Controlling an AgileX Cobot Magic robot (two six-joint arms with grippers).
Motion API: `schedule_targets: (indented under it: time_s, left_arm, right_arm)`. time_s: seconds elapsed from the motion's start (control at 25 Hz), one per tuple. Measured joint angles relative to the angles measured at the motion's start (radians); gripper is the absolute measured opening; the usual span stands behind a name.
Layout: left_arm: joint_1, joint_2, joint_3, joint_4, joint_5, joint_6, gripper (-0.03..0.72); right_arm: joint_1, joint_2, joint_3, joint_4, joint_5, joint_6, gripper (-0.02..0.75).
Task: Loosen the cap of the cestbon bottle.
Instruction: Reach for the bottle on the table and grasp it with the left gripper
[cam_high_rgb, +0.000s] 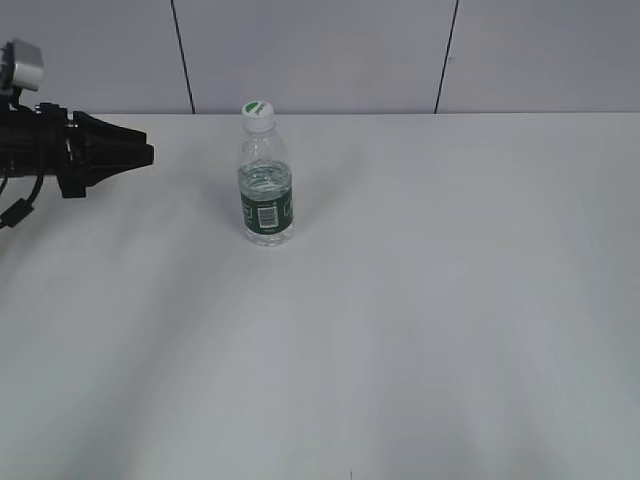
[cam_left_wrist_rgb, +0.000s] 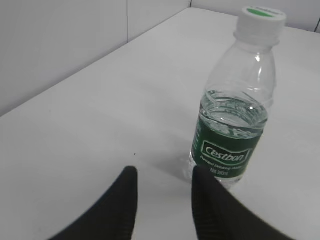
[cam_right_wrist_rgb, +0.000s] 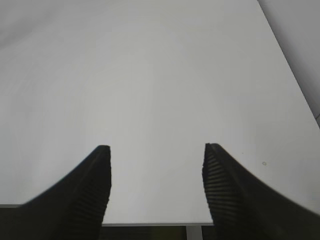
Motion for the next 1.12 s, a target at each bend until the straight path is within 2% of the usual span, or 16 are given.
schedule_targets:
  time_s: [0.28, 0.4, 0.64, 0.72, 1.12]
  left_arm:
    - [0.000, 0.000, 0.000, -0.002, -0.014, -0.002, 0.242]
    - [0.000, 0.000, 0.000, -0.002, -0.014, -0.002, 0.274]
    - [-0.005, 0.000, 0.000, -0.002, -0.012, -0.002, 0.508]
    - [-0.009, 0.000, 0.000, -0.002, -0.010, -0.002, 0.547]
    - [-0.057, 0.001, 0.000, 0.000, 0.022, 0.052, 0.571]
  right_arm:
    - [0.000, 0.000, 0.000, 0.000, 0.000, 0.000, 0.447]
    - [0.000, 0.000, 0.000, 0.000, 0.000, 0.000, 0.447]
    - [0.000, 0.000, 0.000, 0.000, 0.000, 0.000, 0.447]
    - [0.000, 0.000, 0.000, 0.000, 0.000, 0.000, 0.447]
    - [0.000, 0.000, 0.000, 0.000, 0.000, 0.000, 0.447]
